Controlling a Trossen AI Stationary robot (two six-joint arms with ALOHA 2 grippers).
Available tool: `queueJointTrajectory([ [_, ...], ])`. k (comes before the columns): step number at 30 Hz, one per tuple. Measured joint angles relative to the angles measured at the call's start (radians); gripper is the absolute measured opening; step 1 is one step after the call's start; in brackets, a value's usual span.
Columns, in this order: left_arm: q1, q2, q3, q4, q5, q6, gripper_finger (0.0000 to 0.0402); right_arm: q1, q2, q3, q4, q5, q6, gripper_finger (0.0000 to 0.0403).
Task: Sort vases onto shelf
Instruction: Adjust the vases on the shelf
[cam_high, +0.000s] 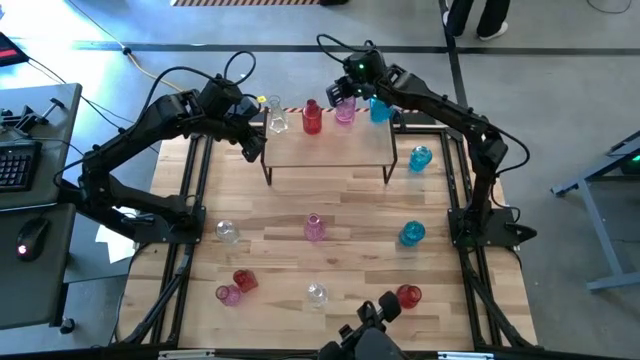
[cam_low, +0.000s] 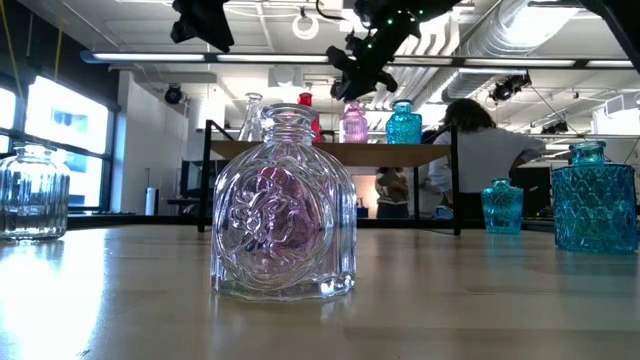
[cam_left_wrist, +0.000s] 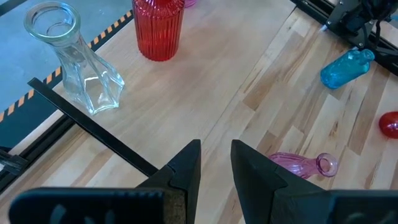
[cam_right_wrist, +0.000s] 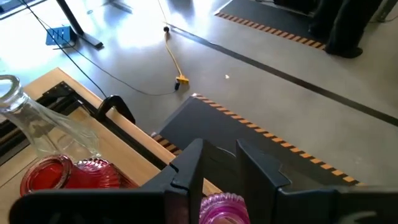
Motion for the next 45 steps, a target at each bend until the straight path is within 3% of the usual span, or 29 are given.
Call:
queueJointTrajectory([
  [35, -0.001, 0.0, 0.0, 0.0, 0.0, 0.0, 0.0081, 0.053, -0.004, 0.005, -0.147, -0.007, 0.055, 0.008],
  [45, -0.001, 0.0, 0.0, 0.0, 0.0, 0.0, 0.0081, 0.06, 0.002, 0.077, -0.243, 0.011, 0.059, 0.008],
])
